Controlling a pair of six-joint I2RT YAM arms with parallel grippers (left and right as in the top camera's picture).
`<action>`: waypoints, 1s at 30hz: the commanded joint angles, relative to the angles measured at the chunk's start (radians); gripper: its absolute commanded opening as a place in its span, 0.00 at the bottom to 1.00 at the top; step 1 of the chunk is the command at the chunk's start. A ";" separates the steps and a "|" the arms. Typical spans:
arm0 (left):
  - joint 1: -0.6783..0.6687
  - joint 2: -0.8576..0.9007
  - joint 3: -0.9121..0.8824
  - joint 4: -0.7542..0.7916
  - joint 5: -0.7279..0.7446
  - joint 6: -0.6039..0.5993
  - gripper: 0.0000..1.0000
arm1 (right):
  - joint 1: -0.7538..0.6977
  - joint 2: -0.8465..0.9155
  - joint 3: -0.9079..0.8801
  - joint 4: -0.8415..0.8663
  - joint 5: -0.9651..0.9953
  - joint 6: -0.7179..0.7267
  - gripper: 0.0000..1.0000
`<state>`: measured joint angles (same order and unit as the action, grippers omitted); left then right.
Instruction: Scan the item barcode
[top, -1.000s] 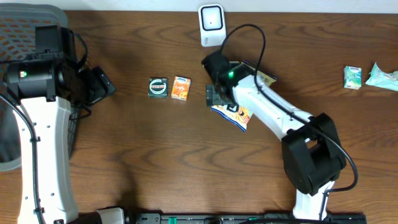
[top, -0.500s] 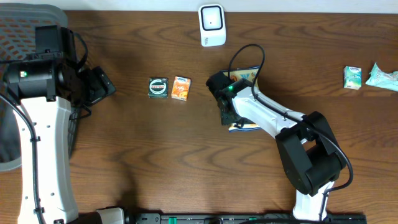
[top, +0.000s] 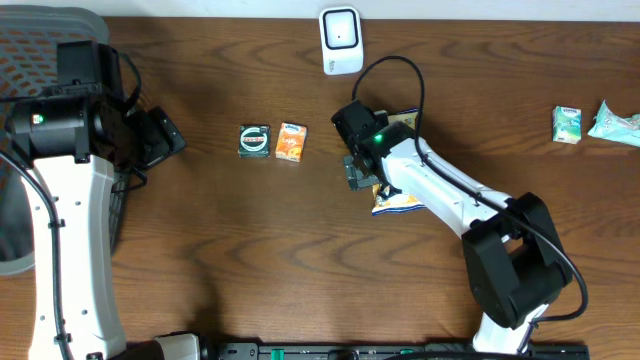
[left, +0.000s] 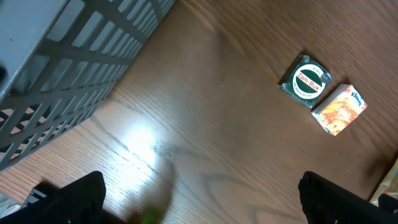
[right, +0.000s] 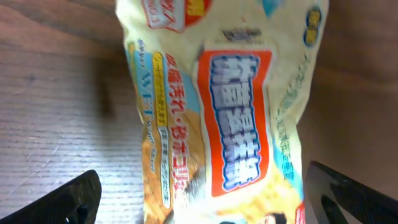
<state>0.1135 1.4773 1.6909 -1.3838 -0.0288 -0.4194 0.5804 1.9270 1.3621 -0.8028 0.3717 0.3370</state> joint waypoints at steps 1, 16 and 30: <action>0.002 0.007 -0.005 -0.003 -0.006 -0.005 0.98 | 0.004 0.060 0.010 0.021 0.068 -0.091 0.99; 0.002 0.007 -0.005 -0.003 -0.006 -0.005 0.98 | 0.001 0.204 0.031 -0.010 0.011 -0.061 0.09; 0.002 0.007 -0.005 -0.003 -0.006 -0.005 0.98 | -0.180 0.010 0.280 -0.226 -0.974 -0.337 0.01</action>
<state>0.1135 1.4773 1.6905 -1.3834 -0.0288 -0.4194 0.4431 2.0232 1.6089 -1.0199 -0.1398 0.1383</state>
